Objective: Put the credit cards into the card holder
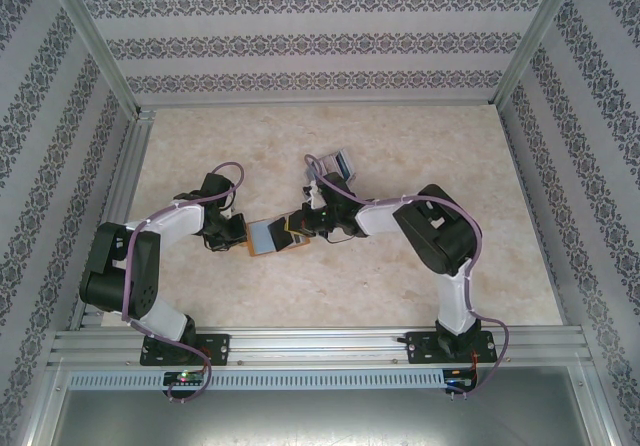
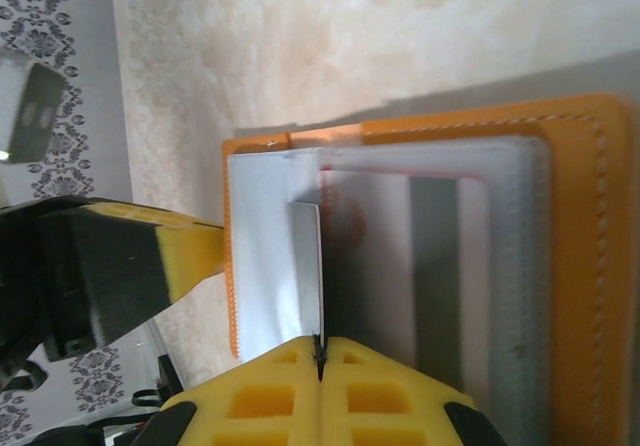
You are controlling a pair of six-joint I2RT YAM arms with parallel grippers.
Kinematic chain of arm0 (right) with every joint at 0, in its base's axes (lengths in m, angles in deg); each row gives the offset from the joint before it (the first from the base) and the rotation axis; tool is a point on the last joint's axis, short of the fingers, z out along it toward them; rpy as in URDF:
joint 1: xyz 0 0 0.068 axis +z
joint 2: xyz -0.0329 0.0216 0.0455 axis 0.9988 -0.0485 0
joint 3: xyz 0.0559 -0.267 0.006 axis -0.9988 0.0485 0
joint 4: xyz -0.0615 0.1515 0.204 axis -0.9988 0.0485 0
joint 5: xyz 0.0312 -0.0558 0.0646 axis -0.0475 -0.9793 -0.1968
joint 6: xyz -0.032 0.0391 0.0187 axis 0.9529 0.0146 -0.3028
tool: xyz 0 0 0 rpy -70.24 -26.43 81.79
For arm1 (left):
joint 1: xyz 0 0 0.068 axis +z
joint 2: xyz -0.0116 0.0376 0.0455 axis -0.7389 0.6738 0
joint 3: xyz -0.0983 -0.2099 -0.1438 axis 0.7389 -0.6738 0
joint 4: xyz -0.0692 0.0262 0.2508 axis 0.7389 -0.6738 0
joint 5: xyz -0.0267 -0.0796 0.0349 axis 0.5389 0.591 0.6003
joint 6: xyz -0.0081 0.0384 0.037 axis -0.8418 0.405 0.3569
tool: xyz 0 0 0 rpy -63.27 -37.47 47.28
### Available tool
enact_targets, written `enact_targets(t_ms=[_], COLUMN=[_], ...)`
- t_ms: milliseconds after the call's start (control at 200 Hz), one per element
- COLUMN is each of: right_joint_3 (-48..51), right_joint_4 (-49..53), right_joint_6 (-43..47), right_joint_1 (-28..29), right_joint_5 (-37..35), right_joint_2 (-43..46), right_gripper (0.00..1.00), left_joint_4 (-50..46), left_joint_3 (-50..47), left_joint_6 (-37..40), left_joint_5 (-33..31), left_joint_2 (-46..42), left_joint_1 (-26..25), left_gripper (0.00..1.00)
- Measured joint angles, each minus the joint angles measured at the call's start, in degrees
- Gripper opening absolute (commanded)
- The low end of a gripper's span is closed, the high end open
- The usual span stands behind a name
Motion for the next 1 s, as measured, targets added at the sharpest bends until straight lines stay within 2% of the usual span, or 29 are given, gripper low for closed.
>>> enact_targets(t_ms=[405,739,999], right_joint_3=[-1.5,-6.0,-8.6], right_joint_4=[-1.1,4.1,9.1], right_joint_6=[0.7,6.1,9.4], right_joint_1=[0.0,3.8,5.4], right_joint_5=[-1.0,-10.5,-14.4], right_joint_2=[-1.8,-1.8,-1.8], right_gripper=[0.05,0.05,0.06], left_joint_4=[-0.2,-0.2,-0.4], left_joint_3=[0.1,0.1,0.6], left_joint_6=[0.0,0.0,0.0], left_joint_5=[-0.2,-0.2,-0.2], left_joint_2=[0.0,0.1,1.1], left_joint_1=[0.0,-0.1,-0.1], left_gripper=[0.06,0.06,0.06])
